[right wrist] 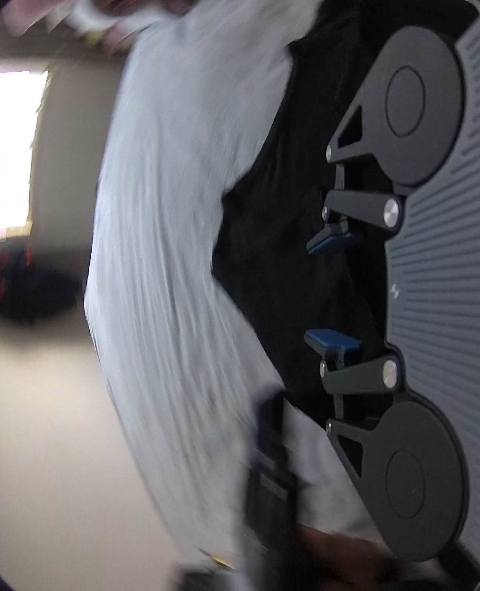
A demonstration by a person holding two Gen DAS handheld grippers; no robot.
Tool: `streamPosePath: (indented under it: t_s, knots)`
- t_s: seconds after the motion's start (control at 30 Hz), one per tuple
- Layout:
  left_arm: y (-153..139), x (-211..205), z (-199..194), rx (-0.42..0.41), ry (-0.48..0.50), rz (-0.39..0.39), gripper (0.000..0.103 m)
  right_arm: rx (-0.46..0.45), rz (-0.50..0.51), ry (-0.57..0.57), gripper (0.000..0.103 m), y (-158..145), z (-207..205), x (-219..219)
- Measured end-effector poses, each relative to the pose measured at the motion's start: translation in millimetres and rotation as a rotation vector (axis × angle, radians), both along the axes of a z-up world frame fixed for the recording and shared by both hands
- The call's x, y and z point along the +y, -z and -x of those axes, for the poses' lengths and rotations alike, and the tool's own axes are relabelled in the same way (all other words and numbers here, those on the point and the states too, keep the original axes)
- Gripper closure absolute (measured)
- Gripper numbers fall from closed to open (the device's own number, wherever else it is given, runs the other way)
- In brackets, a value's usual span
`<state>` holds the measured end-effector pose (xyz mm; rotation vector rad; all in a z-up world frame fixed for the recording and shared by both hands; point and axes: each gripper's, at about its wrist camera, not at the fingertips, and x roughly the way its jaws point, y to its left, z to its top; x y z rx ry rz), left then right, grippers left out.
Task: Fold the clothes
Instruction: 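Open both grippers and release the flattened black T-shirt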
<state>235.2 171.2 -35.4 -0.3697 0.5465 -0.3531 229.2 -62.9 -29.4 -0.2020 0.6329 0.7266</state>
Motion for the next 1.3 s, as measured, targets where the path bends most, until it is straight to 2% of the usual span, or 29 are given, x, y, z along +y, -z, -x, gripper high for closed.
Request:
streamPosePath:
  t_s: [0.03,0.13,0.17,0.2,0.27,0.3,0.37,0.43,0.53,0.63,0.7,0.73,0.83,1.0,1.07,1.13,1.17,1.23,1.3]
  knots:
    - [2.4,4.8,-2.1,0.016,-0.017,0.037,0.091,-0.017,0.022,-0.045,0.057,2.3,7.5,5.7]
    - [7.6,11.2,-6.2,0.046,-0.035,0.116,0.093,-0.069,0.12,-0.116,0.062,14.0,18.1,18.7]
    - [8.4,10.3,-5.7,0.05,-0.033,0.115,0.093,-0.087,0.154,-0.138,0.076,18.1,21.1,22.9]
    - [9.0,7.6,-5.9,0.056,-0.031,0.096,0.093,-0.104,0.188,-0.159,0.094,22.2,24.2,27.1]
    - [10.5,-4.0,-11.0,0.077,-0.029,0.016,0.093,-0.129,0.218,-0.167,0.099,23.2,25.6,29.0]
    - [11.2,-8.4,-9.5,0.087,-0.032,-0.051,0.093,-0.134,0.225,-0.166,0.099,20.5,26.2,28.5]
    - [13.7,-27.5,-7.0,0.078,-0.022,-0.245,0.095,-0.153,0.246,-0.173,0.099,15.4,28.9,27.6]
    - [12.4,-39.1,-3.2,0.056,0.0,-0.34,0.095,-0.155,0.296,-0.186,0.099,18.0,29.5,28.1]
    - [10.8,-41.5,0.1,0.049,0.011,-0.379,0.095,-0.126,0.32,-0.189,0.097,25.9,25.6,29.1]
    - [5.7,-35.3,3.0,0.057,-0.006,-0.358,0.095,-0.105,0.298,-0.14,0.082,20.8,24.8,25.6]
    - [1.9,-32.0,4.6,0.038,-0.013,-0.332,0.094,-0.091,0.281,-0.102,0.066,15.7,26.7,20.6]
    - [0.1,-30.4,5.3,0.026,-0.017,-0.318,0.094,-0.085,0.273,-0.082,0.063,12.1,29.7,15.8]
    - [-2.9,-35.3,3.1,-0.026,-0.004,-0.296,0.094,-0.051,0.258,-0.01,0.062,1.7,42.8,-4.3]
    - [-10.9,-48.7,5.5,-0.025,0.005,-0.342,0.091,0.018,0.224,0.125,0.052,-16.7,85.1,-46.6]
    - [-20.1,-50.3,10.4,-0.013,0.001,-0.331,0.088,0.04,0.209,0.181,0.049,-23.2,103.6,-64.4]
    - [-30.8,-51.9,20.7,-0.007,0.013,-0.314,0.076,0.059,0.199,0.235,0.046,-28.1,121.6,-80.8]
    - [-35.8,-53.1,27.4,-0.006,0.025,-0.31,0.074,0.067,0.196,0.26,0.046,-29.2,130.4,-87.9]
    - [-42.1,-58.5,42.2,0.002,0.055,-0.342,0.07,0.079,0.194,0.312,0.045,-32.4,147.6,-98.0]
    - [-46.0,-65.2,60.1,0.023,0.072,-0.406,0.069,0.095,0.173,0.367,0.043,-36.1,166.6,-109.0]
